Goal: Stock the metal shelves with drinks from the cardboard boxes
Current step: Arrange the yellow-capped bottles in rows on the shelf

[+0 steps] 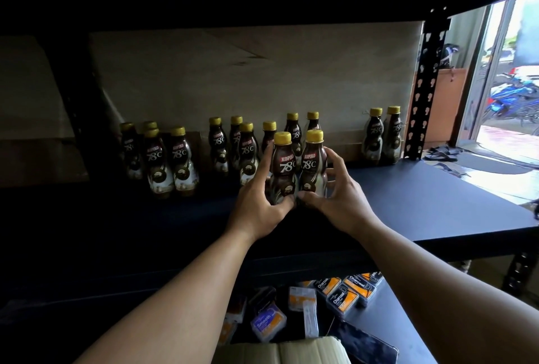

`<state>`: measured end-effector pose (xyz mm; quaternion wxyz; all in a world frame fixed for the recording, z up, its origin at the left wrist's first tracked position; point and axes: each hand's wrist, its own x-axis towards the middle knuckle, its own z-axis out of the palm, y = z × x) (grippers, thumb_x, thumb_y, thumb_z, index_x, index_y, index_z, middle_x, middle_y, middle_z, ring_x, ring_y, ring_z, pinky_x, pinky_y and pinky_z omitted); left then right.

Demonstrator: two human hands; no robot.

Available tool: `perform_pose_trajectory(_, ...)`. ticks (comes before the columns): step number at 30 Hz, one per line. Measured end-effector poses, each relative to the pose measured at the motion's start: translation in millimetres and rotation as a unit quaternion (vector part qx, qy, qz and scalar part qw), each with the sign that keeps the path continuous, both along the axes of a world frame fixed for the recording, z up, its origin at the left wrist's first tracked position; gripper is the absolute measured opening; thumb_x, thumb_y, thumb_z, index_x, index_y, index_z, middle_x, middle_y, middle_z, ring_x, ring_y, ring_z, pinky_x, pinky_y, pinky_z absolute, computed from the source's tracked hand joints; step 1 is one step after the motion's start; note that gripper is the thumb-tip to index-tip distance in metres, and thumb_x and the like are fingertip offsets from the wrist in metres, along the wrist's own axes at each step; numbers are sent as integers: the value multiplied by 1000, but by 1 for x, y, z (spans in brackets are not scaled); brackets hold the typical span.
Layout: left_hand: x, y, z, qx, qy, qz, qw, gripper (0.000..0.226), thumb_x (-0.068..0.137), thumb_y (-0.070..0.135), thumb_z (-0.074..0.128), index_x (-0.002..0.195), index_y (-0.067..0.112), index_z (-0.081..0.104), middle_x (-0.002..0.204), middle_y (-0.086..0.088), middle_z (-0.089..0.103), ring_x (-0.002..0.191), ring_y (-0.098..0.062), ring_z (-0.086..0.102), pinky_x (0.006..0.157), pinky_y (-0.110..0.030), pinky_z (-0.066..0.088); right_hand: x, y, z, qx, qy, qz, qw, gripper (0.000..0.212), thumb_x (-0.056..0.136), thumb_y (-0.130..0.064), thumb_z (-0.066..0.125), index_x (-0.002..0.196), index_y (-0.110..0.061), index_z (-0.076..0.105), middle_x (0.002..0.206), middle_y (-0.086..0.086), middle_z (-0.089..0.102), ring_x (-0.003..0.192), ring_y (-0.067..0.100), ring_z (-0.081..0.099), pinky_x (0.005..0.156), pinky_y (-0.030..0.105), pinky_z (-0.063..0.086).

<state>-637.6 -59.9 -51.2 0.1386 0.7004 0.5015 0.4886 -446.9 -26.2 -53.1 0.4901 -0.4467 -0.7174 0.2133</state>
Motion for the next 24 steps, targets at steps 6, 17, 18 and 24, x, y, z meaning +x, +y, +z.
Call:
perform_pose_trajectory(6, 0, -1, 1, 13, 25, 21, 999, 111, 86, 30, 77, 148, 66, -9, 159, 5, 38, 140, -16, 42, 111, -47, 41, 3, 1, 0, 2, -1, -1, 1000, 104, 80, -25, 87, 154, -53, 19, 108, -19, 64, 98, 5, 67, 89, 35, 57)
perform_pose_trajectory(17, 2, 0, 0, 15, 54, 34, 998, 110, 87, 27, 76, 152, 61, -7, 161, 8, 34, 143, -13, 38, 110, -33, 39, 3, -5, 0, 16, -26, 13, 999, 110, 86, -24, 80, 147, -74, 3, 109, -23, 72, 107, 6, 68, 97, 41, 55)
perform_pose_trajectory(18, 3, 0, 0, 15, 57, 36, 998, 110, 87, 27, 76, 152, 61, -7, 161, 8, 33, 143, -13, 38, 107, -30, 37, 4, -6, 0, 18, -30, 16, 999, 110, 86, -24, 79, 147, -73, 2, 110, -21, 72, 107, 7, 68, 97, 41, 55)
perform_pose_trajectory(24, 10, 4, 2, -2, 87, 28, 996, 113, 91, 25, 73, 148, 62, -17, 165, 6, 26, 145, -16, 38, 112, -37, 40, 11, 1, -1, 25, -47, 33, 998, 109, 88, -21, 76, 153, -64, 0, 113, -14, 72, 103, 14, 69, 95, 45, 55)
